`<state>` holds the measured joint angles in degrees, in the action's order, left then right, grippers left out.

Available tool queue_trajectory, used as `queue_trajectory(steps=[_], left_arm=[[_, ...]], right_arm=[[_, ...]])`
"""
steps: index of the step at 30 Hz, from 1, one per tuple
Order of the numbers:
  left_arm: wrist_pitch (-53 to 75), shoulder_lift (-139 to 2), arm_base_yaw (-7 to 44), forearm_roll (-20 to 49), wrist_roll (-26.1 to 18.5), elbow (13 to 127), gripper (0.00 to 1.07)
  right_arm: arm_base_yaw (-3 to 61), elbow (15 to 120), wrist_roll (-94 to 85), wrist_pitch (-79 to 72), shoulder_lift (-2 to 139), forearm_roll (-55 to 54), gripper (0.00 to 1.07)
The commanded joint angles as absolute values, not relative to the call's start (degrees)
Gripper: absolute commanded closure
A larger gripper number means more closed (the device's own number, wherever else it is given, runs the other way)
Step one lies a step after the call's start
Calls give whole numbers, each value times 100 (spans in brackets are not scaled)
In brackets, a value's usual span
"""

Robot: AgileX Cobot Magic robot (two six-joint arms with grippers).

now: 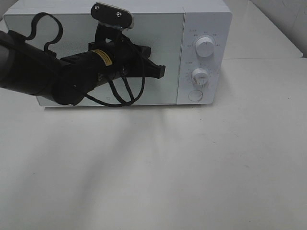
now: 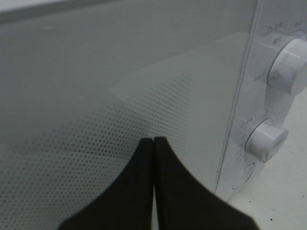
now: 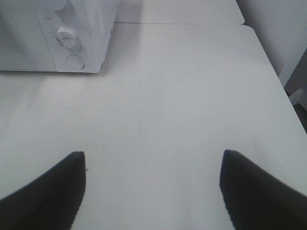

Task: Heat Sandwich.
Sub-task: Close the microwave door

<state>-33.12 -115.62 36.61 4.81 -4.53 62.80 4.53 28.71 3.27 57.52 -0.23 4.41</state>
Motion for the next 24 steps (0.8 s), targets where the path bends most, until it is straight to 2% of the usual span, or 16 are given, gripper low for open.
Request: queue_trajectory(steps=[1,24], left_arm=[[-3696,-11585,3495,1094,-481,6480,107],[-3380,-11494,3570,1077,-504,6452,107]], right_arm=[[407,2859,275,5724,-166,430,32],[407,2859,275,5724,-166,430,32]])
